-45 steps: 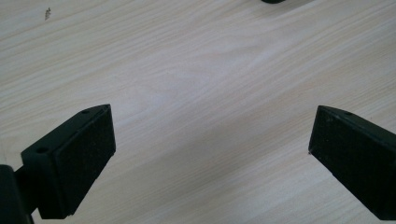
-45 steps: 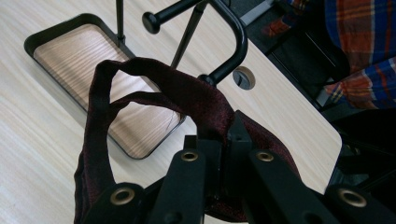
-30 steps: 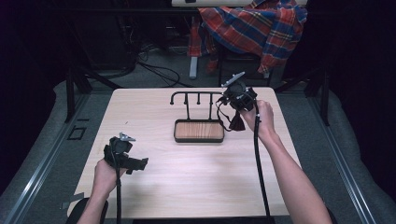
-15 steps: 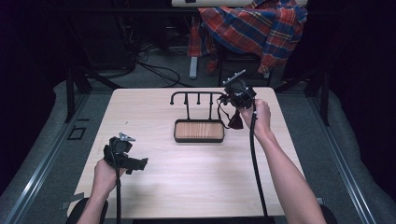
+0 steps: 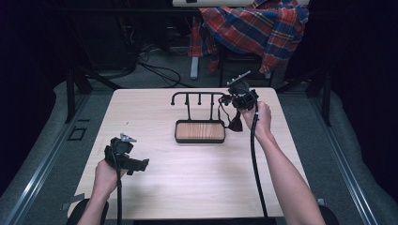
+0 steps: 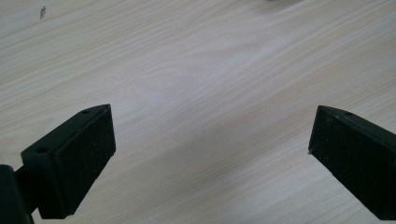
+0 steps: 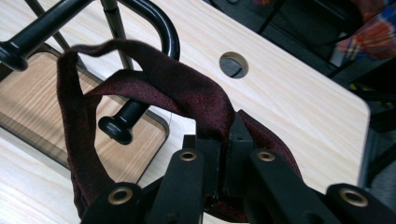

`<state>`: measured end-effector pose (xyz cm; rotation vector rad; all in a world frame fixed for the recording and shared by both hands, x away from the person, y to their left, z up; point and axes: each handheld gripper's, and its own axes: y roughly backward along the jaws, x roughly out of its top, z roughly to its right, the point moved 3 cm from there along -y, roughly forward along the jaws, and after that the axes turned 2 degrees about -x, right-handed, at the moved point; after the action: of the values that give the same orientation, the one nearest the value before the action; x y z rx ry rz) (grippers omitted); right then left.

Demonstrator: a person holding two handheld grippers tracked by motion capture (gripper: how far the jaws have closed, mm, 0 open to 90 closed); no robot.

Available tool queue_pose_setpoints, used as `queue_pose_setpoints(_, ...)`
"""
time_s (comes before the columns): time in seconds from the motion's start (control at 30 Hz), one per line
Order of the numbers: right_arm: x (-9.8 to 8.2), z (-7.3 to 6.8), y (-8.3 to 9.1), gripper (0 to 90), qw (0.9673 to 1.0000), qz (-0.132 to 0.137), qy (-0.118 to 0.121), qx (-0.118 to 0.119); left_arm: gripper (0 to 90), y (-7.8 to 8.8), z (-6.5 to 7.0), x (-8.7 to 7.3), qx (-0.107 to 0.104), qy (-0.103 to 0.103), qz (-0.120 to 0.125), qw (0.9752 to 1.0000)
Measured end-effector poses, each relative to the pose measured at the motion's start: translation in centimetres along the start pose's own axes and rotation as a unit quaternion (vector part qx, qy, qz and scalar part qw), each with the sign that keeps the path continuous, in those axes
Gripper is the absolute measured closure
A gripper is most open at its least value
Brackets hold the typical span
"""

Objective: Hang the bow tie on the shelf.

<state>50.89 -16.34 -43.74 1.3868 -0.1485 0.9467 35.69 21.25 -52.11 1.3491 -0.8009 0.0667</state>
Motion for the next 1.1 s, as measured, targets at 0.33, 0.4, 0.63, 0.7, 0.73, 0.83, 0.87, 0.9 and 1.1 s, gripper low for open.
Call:
queue_pose_setpoints(0.33,-0.8,0.4,-1.2,85.9,0.9983,-0.004,-0.036,0.046,0.7,0.0,0.0,0.0,0.000,-0.001,-0.002,1.0000)
queue_pose_setpoints(0.4,-1.0,0.4,-1.4,85.6,0.9982,-0.007,-0.035,0.049,0.7,0.0,0.0,0.0,0.000,-0.001,-0.001,1.0000)
queue_pose_setpoints(0.63,-1.7,0.2,-1.7,84.1,0.9980,-0.010,-0.031,0.054,0.7,0.0,0.0,0.0,0.000,-0.001,-0.001,1.0000)
queue_pose_setpoints(0.7,-1.9,0.1,-1.9,82.9,0.9978,-0.012,-0.032,0.057,0.7,0.0,0.0,0.0,0.000,-0.001,0.000,1.0000)
queue_pose_setpoints(0.73,-2.0,0.1,-2.0,82.2,0.9977,-0.013,-0.032,0.058,0.6,0.0,0.0,0.0,0.000,-0.001,0.000,1.0000)
queue_pose_setpoints(0.83,-2.3,0.1,-2.3,81.1,0.9971,-0.013,-0.034,0.067,0.6,-0.1,0.0,0.0,-0.001,0.000,0.000,1.0000)
queue_pose_setpoints(0.87,-2.3,0.1,-2.3,81.1,0.9971,-0.013,-0.034,0.067,0.6,-0.1,0.0,0.0,-0.001,0.000,0.000,1.0000)
queue_pose_setpoints(0.9,-2.3,0.2,-2.3,80.8,0.9971,-0.012,-0.034,0.066,0.6,0.0,0.0,0.0,-0.001,-0.001,0.000,1.0000)
queue_pose_setpoints(1.1,-2.2,0.0,-1.9,72.8,0.9964,-0.003,-0.033,0.078,0.6,-0.1,0.0,0.0,-0.002,-0.002,-0.001,1.0000)
